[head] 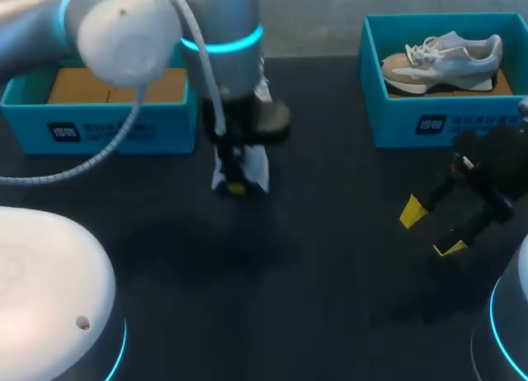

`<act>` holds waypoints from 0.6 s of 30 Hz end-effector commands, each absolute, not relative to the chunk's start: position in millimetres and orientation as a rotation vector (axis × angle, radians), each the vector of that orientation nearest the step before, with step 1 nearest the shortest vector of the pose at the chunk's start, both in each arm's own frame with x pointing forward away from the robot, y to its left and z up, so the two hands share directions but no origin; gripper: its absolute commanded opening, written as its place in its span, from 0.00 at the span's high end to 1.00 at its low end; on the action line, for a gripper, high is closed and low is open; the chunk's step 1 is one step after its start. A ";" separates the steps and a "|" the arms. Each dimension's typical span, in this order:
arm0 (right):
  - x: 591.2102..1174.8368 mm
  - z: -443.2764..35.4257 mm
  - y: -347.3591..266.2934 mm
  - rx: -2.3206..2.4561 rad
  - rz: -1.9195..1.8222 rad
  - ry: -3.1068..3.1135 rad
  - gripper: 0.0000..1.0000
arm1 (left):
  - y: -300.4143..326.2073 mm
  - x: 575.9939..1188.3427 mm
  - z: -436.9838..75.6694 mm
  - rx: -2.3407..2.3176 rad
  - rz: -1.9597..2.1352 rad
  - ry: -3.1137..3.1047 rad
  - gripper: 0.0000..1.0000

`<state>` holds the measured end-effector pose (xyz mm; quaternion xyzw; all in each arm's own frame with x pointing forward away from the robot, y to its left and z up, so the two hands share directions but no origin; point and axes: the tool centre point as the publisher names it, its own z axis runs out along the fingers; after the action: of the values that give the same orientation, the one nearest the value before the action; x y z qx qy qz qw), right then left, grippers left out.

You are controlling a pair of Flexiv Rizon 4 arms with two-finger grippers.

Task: Take the shoe out of the shoebox, open the shoe tongue, remove and reinsert the insole, then place the shoe into the shoebox

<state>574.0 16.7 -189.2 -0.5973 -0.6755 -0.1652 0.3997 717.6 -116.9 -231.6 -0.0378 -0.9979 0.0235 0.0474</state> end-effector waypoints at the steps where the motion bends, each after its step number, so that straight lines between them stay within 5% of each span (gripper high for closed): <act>1: 573.0 -189.9 16.9 -1.514 -0.418 -1.709 0.00 | -77.4 745.8 -196.8 -0.120 0.148 -3.021 1.00; 18: 573.0 -189.9 16.9 -1.514 -0.418 -1.709 0.00 | -60.1 771.4 -170.9 -0.092 0.166 -3.048 1.00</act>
<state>573.9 16.7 -189.2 -0.5972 -0.6755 -0.1652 0.3997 773.0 -63.1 -171.5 -0.0294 -0.9971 0.0521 0.0463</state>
